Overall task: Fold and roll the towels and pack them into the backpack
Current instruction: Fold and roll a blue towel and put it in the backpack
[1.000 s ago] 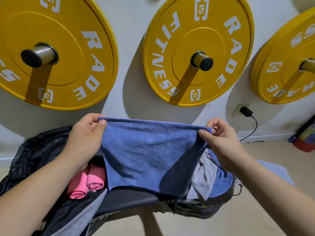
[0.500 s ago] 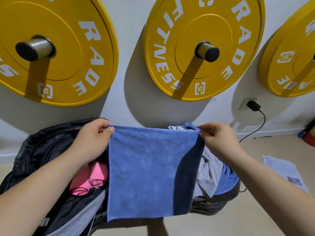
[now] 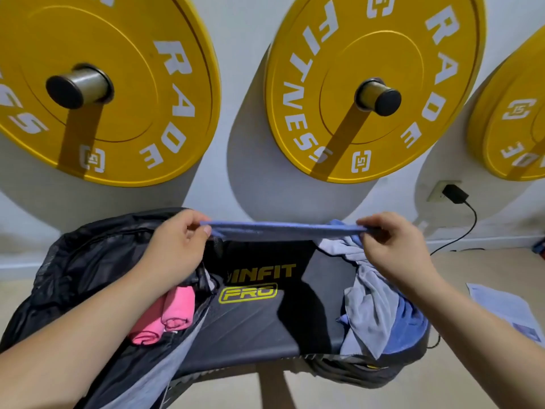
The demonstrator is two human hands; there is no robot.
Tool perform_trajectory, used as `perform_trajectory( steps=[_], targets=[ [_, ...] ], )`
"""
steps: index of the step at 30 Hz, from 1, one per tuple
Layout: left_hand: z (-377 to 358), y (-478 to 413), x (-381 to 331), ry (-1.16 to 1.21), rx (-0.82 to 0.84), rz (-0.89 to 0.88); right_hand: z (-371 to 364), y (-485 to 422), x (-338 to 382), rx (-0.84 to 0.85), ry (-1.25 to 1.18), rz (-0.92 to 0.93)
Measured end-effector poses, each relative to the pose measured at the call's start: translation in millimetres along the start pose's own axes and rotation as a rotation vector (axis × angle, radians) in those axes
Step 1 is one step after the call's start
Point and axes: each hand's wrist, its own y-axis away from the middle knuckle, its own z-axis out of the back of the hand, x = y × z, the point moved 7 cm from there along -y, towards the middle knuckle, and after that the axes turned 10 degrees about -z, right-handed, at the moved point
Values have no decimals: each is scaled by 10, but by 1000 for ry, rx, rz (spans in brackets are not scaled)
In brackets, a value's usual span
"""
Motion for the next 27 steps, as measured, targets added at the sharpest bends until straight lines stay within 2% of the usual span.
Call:
perform_trajectory(
  steps=[2,6,11,16,18,20,23,27],
  targets=[
    [-188,174,209,-31,214,34,-133,90,-193,134,121,-4],
    [-491,636,454,-158,606,93,-432,415,-702,528,385,-131],
    [-610,980,554,-191,870,141,-580,891,-1070,858,474,-251],
    [-681,1240,515,-108,1068,250,-559,1064,-1114,1018,410,-360],
    [-688,1222,510,-109,1077,271,-556,1049,-1114,1021,416,-368],
    [-715,1150,542,-129,1016,286,-565,992,-1111,974,420,-378],
    [-751,936,643,-172,797,320,-588,808,-1045,798,417,-336],
    [-769,584,722,-334,557,212,-717,489,-997,665,407,-340]
  ],
)
